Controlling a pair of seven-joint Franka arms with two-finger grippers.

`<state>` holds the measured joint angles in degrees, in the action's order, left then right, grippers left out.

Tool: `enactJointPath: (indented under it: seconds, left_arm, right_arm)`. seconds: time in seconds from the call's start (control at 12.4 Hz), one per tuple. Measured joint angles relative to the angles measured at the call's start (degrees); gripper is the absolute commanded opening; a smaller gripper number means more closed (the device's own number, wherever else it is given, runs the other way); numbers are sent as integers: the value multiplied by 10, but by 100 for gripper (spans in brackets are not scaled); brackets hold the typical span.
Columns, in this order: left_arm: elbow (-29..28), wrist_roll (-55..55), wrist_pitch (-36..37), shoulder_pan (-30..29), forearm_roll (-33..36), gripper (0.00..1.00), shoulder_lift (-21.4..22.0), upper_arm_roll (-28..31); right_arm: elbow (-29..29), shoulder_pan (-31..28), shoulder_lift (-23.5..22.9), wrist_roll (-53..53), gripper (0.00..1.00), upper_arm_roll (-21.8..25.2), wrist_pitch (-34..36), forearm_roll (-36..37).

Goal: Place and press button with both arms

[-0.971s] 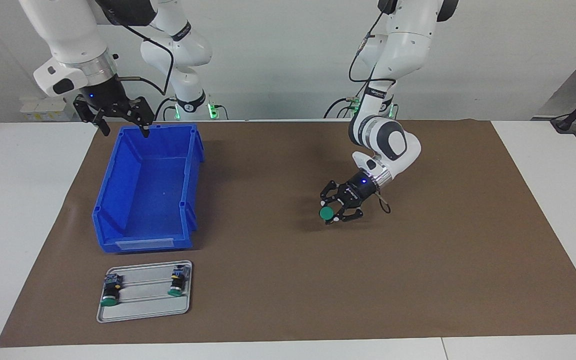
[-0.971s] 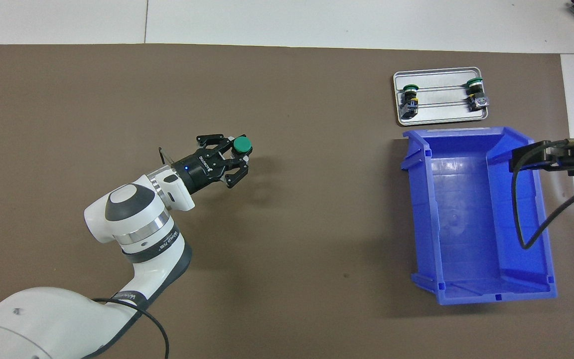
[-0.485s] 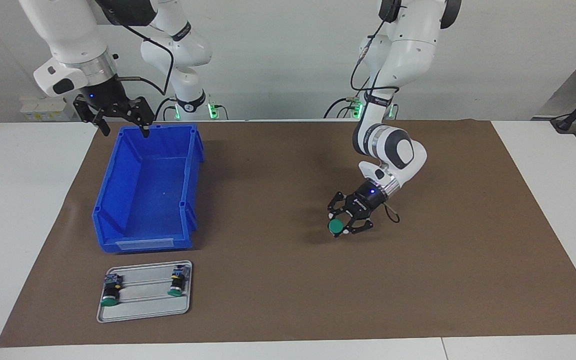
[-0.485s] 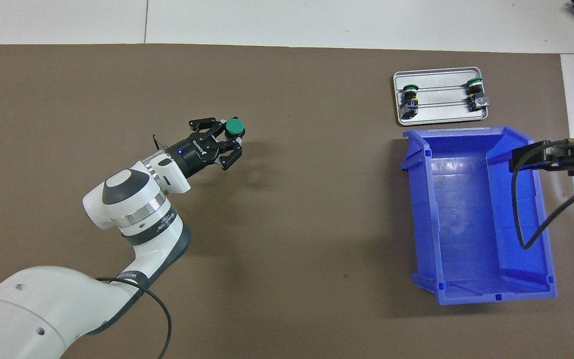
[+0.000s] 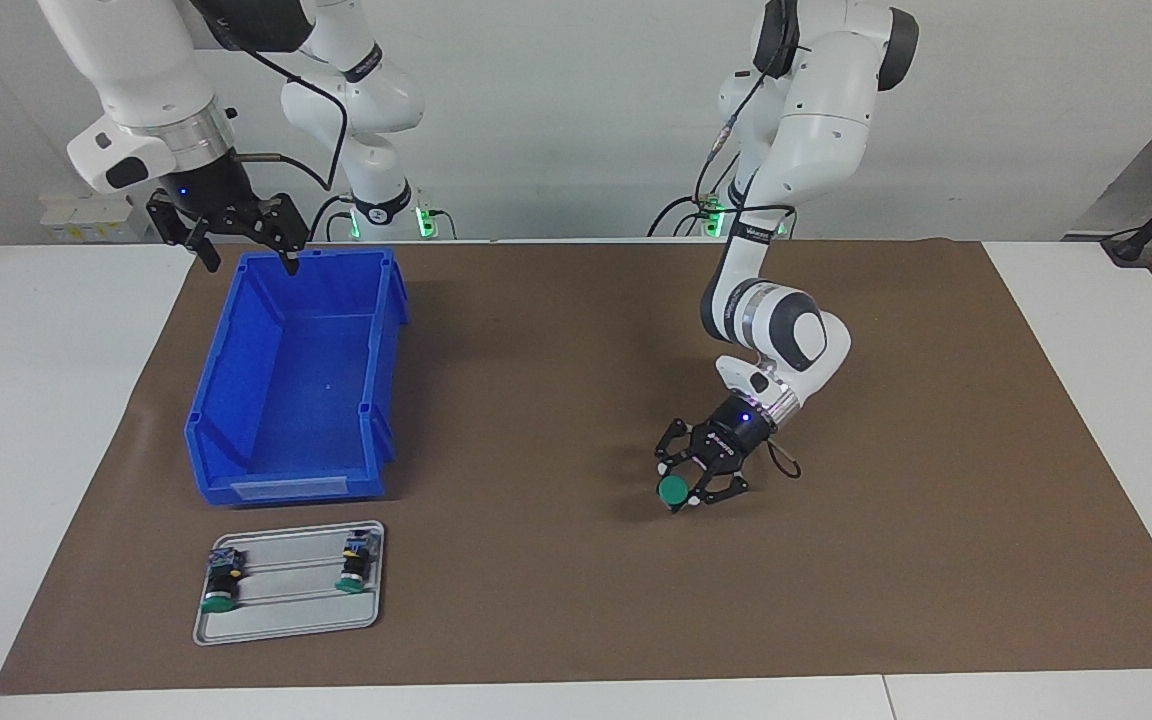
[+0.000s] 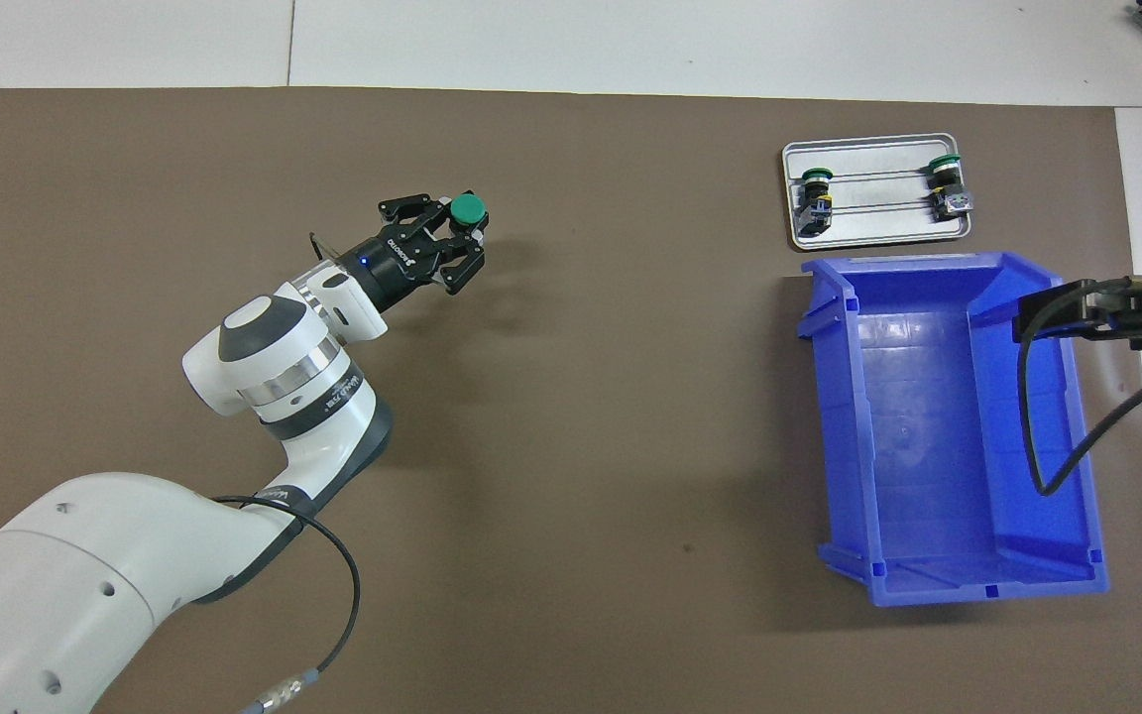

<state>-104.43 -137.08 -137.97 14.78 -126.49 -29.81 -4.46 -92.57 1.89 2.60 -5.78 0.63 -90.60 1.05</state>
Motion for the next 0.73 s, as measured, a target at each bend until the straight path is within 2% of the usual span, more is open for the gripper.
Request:
enactJointPath:
  seconds: [0.24, 0.73]
  left_arm:
    - [37, 0, -32, -40, 0, 14, -19, -46]
    - [68, 0, -34, -48, 0, 14, -55, -54]
  right_arm:
    - [0, 0, 0, 0, 100, 0, 0, 0]
    - [0, 0, 0, 0, 100, 0, 0, 0]
